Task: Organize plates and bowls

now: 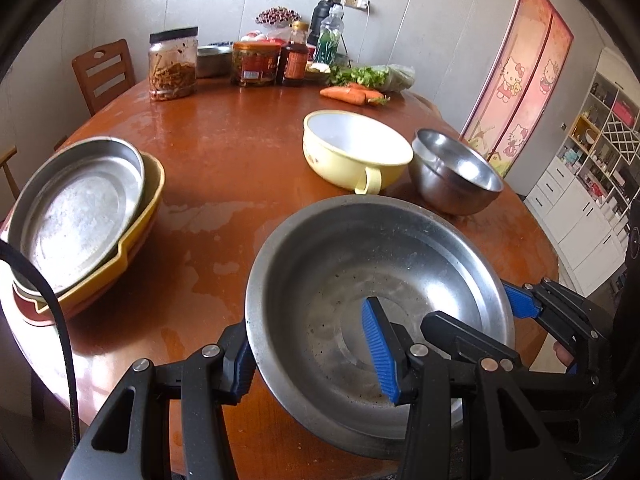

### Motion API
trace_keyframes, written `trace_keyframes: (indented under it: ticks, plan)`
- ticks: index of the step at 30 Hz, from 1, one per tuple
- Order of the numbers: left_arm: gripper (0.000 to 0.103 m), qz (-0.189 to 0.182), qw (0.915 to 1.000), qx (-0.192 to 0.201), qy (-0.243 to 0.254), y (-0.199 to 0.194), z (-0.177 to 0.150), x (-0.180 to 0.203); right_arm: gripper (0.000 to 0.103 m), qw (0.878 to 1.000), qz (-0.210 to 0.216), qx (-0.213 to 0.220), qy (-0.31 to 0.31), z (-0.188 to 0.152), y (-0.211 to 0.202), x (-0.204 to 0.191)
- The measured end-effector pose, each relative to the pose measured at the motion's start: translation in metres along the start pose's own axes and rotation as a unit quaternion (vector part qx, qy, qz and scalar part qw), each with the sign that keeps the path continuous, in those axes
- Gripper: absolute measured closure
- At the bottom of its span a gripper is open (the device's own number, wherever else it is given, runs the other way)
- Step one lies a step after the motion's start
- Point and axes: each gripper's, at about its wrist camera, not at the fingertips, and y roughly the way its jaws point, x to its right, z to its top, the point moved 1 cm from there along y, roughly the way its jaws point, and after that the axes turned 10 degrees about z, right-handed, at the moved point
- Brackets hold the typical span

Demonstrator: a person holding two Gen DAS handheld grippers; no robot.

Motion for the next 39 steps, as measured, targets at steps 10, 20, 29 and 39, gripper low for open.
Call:
trace_keyframes:
  ticks: [10, 20, 29, 39]
  plan:
    - [0.055, 0.007, 0.9999, 0.002, 0.015, 0.004, -0.002, 0.009, 0.047, 1.0, -0.003, -0.005, 0.002, -0.005, -0.001, 0.008]
    - [0.055, 0.007, 0.9998, 0.002, 0.016, 0.004, 0.0, 0.011, 0.047, 1.0, 0.006, -0.006, 0.015, -0.004, 0.001, 0.014]
    - [0.055, 0.006, 0.9999, 0.003, 0.014, 0.003, 0.001, 0.011, 0.047, 1.0, 0.008, -0.005, 0.019, -0.004, 0.0, 0.016]
    - [0.054, 0.007, 0.9999, 0.01, 0.012, -0.001, 0.001, 0.012, 0.044, 1.0, 0.003, 0.001, 0.025, -0.004, -0.004, 0.017]
